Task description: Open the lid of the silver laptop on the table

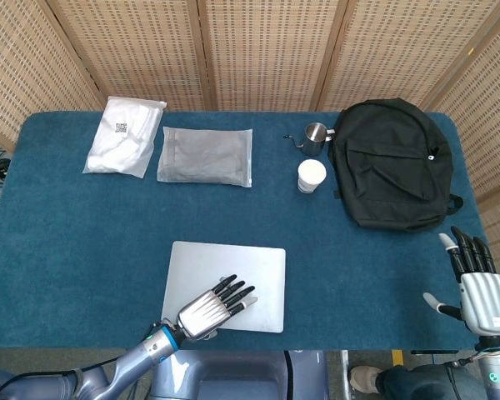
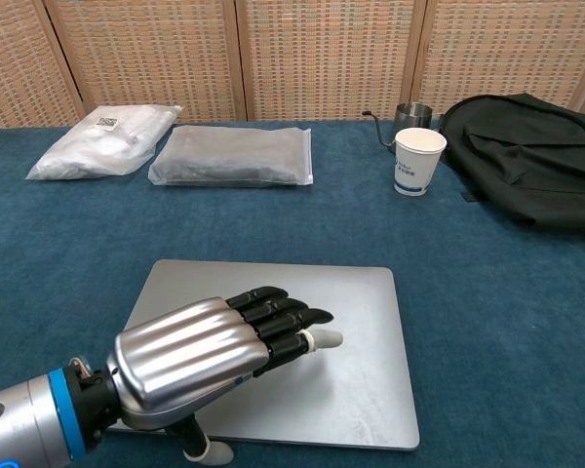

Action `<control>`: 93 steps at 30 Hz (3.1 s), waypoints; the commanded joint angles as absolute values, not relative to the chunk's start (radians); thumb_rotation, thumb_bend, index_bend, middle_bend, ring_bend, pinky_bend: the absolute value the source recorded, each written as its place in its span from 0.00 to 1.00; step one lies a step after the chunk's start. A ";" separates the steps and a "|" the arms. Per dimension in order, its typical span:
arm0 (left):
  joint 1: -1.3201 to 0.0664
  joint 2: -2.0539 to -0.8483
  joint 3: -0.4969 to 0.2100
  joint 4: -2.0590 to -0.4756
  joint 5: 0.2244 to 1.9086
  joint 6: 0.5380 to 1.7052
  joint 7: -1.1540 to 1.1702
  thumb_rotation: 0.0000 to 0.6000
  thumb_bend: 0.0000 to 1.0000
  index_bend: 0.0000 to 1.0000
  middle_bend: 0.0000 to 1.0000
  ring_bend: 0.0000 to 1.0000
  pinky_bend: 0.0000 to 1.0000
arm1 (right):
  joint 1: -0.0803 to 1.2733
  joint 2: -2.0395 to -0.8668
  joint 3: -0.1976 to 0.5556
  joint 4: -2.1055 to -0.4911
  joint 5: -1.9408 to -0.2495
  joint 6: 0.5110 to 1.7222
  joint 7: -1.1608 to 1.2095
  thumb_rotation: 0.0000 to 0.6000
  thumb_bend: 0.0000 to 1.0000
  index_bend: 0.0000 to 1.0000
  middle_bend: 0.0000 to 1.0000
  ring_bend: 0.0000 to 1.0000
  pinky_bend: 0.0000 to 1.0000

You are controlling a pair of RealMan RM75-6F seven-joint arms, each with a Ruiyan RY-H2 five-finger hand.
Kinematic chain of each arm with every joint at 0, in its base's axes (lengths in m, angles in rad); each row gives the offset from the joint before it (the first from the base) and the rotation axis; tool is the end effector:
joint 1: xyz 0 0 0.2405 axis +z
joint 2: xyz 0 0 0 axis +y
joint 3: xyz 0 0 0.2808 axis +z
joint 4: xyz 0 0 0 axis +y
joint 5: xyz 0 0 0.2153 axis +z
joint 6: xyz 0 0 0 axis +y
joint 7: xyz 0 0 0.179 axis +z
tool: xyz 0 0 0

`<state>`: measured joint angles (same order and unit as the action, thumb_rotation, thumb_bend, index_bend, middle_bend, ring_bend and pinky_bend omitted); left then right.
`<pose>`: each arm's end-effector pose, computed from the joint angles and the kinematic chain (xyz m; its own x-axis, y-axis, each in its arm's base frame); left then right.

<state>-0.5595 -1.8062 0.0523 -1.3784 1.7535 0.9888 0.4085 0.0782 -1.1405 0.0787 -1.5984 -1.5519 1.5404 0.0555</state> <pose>-0.1263 0.2330 -0.1443 0.6280 0.1469 0.7642 0.5228 -0.8071 -0.2744 -0.3223 -0.2215 0.1693 0.3344 0.0755 0.9394 -0.9389 -0.0596 0.3390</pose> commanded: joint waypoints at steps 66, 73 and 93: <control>-0.613 -1.810 0.055 -1.406 1.675 1.011 0.487 1.00 0.30 0.00 0.00 0.00 0.00 | 0.087 -1.133 0.073 -1.592 -1.550 1.520 0.090 1.00 0.00 0.00 0.00 0.00 0.00; -0.619 -1.814 0.041 -1.405 1.677 1.022 0.519 1.00 0.39 0.00 0.00 0.00 0.00 | 0.088 -1.133 0.072 -1.593 -1.550 1.519 0.091 1.00 0.00 0.00 0.00 0.00 0.00; -0.650 -1.820 -0.093 -1.440 1.594 1.056 0.554 1.00 0.42 0.00 0.00 0.00 0.00 | 0.088 -1.131 0.071 -1.593 -1.552 1.518 0.098 1.00 0.00 0.00 0.00 0.00 0.00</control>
<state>-0.6490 -1.8121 -0.0836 -1.4499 1.6090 1.0581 0.5668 0.0882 -1.1312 0.0709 -1.5928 -1.5525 1.5184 0.0976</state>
